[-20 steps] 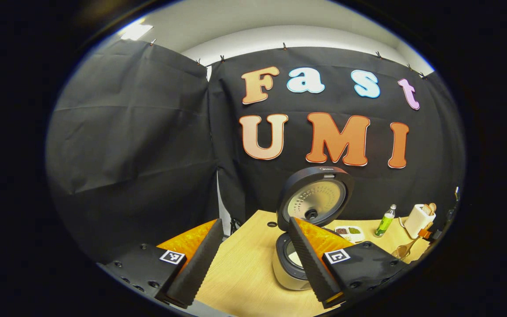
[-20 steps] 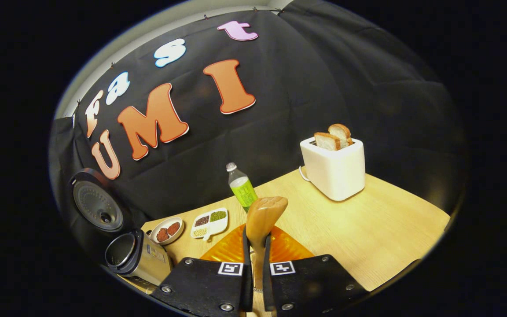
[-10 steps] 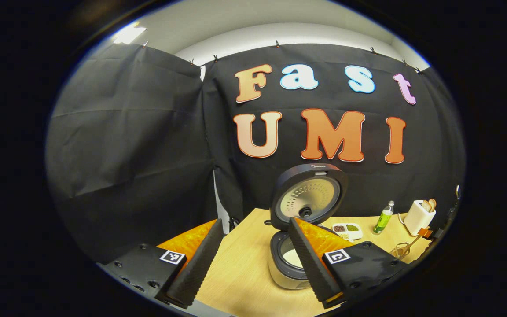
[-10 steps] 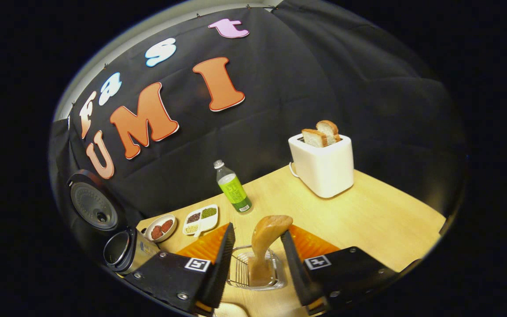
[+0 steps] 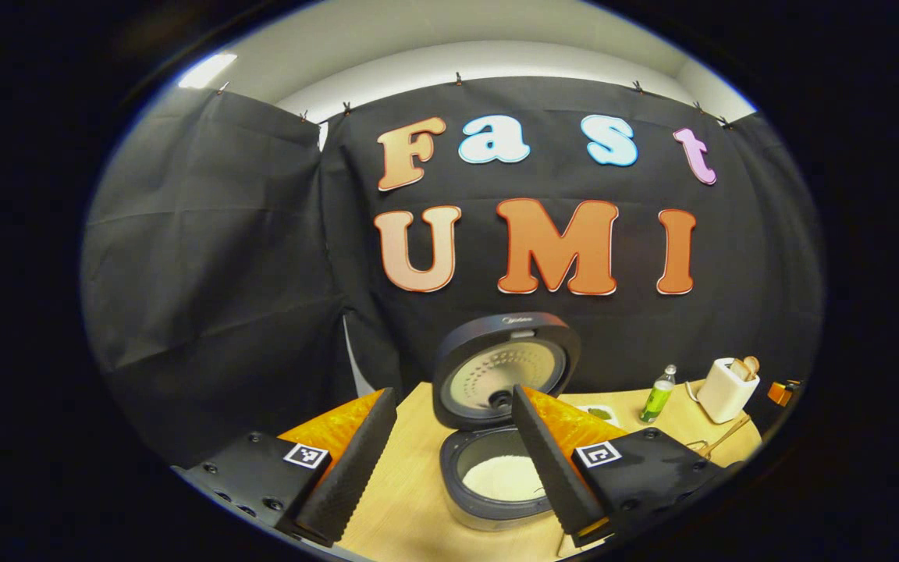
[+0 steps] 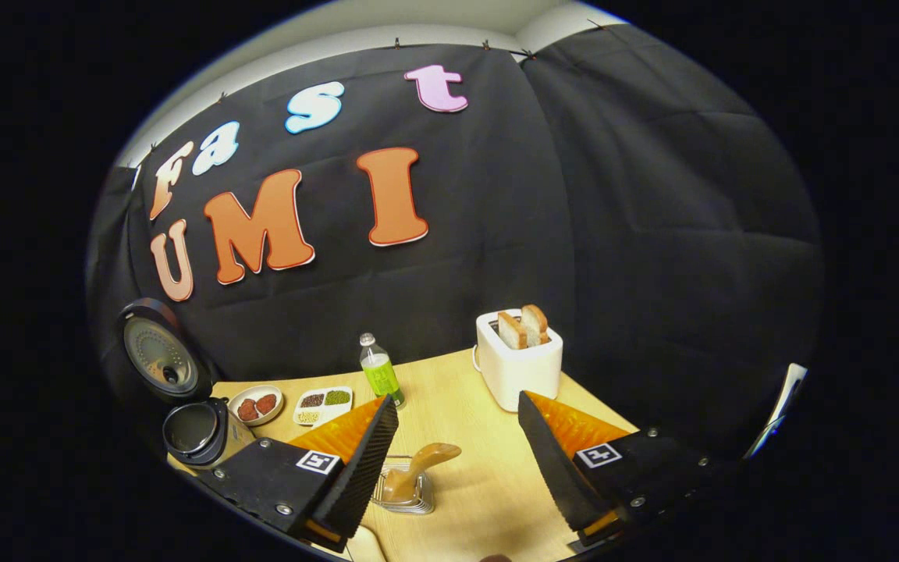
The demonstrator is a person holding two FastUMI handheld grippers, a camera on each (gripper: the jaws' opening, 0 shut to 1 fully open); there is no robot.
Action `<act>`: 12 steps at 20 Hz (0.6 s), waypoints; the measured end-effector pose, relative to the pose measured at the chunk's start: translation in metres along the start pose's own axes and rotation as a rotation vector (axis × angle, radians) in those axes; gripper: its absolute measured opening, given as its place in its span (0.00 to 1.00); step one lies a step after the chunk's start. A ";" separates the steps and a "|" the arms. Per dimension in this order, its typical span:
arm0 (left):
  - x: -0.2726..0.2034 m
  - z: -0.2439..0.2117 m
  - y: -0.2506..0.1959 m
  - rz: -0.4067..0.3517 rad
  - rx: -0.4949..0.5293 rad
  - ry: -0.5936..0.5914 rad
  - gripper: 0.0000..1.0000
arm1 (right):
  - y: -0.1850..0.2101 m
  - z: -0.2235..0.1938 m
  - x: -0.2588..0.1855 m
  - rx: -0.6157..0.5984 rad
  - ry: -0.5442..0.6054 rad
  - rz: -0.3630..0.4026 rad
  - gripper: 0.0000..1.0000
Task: Close the left gripper, press the button to open the rice cooker; take a wooden spoon from the chopstick holder with the right hand, scoop a spoonful of rice and pour it into the rice cooker, then put the wooden spoon back into the chopstick holder.
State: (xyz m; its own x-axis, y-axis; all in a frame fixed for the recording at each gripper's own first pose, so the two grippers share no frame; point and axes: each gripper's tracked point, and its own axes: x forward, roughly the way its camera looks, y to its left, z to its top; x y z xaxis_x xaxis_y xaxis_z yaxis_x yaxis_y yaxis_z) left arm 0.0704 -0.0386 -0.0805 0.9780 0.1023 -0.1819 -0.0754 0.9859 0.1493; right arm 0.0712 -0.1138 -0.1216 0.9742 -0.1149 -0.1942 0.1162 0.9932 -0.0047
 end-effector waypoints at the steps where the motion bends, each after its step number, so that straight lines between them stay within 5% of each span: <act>1: 0.010 0.009 -0.008 -0.020 -0.010 -0.010 0.97 | -0.001 0.010 -0.008 -0.009 -0.015 0.002 0.95; 6: 0.072 0.058 -0.049 -0.116 -0.081 -0.018 0.97 | -0.010 0.042 -0.040 -0.037 -0.079 -0.004 0.94; 12: 0.156 0.065 -0.060 -0.096 -0.086 0.043 0.98 | -0.029 0.049 -0.055 -0.082 -0.097 -0.046 0.95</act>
State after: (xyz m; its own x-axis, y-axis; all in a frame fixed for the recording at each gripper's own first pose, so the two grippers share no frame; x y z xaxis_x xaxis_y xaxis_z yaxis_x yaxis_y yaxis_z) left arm 0.2398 -0.0904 -0.0543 0.9723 0.0109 -0.2333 -0.0003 0.9990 0.0453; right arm 0.0238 -0.1373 -0.0632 0.9828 -0.1577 -0.0963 0.1489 0.9845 -0.0925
